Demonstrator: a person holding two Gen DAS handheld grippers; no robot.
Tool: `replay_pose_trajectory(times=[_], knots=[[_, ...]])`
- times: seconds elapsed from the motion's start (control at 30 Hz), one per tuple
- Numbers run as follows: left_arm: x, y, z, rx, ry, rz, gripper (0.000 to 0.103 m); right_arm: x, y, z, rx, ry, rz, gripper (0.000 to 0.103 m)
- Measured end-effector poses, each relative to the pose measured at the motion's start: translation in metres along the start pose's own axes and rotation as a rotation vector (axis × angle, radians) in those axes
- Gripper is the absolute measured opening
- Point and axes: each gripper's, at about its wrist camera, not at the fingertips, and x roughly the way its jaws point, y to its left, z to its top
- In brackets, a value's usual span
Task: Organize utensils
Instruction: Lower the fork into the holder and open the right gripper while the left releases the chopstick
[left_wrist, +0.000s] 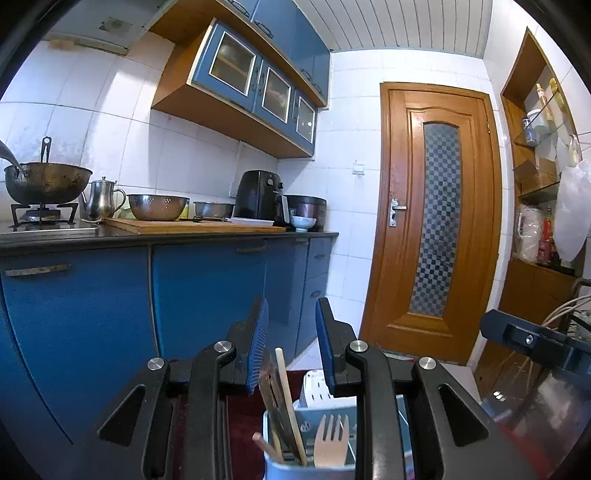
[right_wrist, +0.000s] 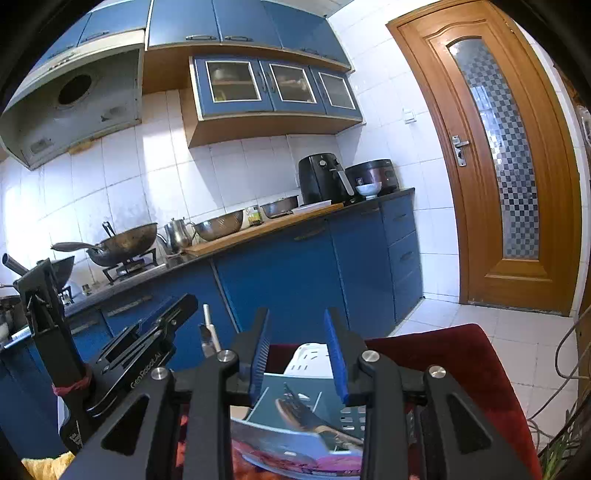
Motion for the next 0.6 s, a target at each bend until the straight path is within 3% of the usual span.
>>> replay_pose_trajectory(times=[0.1, 0.37, 0.6], knots=[[-0.014, 0.0, 0.005, 0.007, 0.027, 0.003, 0.035, -0.01, 0.003, 0.001, 0.01, 0.0, 0.007, 0.035], [-0.054, -0.003, 0.009, 0.038, 0.111, 0.015, 0.036, -0.04, 0.017, -0.006, 0.028, 0.013, 0.011, 0.042], [-0.091, -0.005, -0.005, 0.05, 0.189, 0.038, 0.046, -0.066, 0.03, -0.027, 0.016, 0.039, -0.007, 0.054]])
